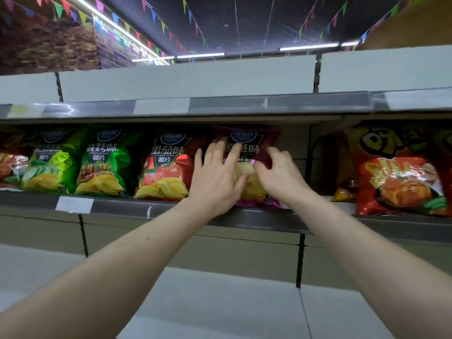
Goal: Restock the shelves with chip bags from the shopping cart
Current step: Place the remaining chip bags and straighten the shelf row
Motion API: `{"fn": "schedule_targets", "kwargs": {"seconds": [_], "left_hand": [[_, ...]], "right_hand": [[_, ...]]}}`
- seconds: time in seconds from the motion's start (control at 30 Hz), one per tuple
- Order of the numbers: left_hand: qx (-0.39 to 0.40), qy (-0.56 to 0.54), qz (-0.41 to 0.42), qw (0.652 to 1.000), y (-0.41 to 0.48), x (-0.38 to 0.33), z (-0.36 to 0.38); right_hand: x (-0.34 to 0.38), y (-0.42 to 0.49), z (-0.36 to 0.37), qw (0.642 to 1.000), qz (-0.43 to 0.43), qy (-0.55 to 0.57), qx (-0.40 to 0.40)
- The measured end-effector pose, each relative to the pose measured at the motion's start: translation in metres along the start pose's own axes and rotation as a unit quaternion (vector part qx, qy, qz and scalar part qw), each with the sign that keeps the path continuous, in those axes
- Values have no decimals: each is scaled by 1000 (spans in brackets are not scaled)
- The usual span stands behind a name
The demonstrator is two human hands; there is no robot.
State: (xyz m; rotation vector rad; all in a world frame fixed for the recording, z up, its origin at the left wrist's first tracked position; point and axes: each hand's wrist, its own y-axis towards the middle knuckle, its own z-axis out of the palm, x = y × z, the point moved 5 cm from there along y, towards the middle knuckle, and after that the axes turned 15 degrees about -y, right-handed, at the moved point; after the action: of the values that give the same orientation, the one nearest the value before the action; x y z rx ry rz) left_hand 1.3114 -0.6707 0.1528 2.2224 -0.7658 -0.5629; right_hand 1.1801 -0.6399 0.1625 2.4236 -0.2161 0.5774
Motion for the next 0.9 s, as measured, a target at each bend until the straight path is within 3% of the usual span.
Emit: {"fn": "schedule_targets", "kwargs": {"seconds": [0.13, 0.5, 0.9], "left_hand": [[8, -1, 10, 1000, -10, -22, -17], [46, -67, 7, 997, -60, -95, -47], [50, -89, 58, 993, -37, -212, -18]], "right_hand": [[10, -30, -13, 999, -33, -33, 13], [-2, -122, -81, 997, 15, -68, 35], [-94, -129, -159, 996, 45, -73, 7]]}}
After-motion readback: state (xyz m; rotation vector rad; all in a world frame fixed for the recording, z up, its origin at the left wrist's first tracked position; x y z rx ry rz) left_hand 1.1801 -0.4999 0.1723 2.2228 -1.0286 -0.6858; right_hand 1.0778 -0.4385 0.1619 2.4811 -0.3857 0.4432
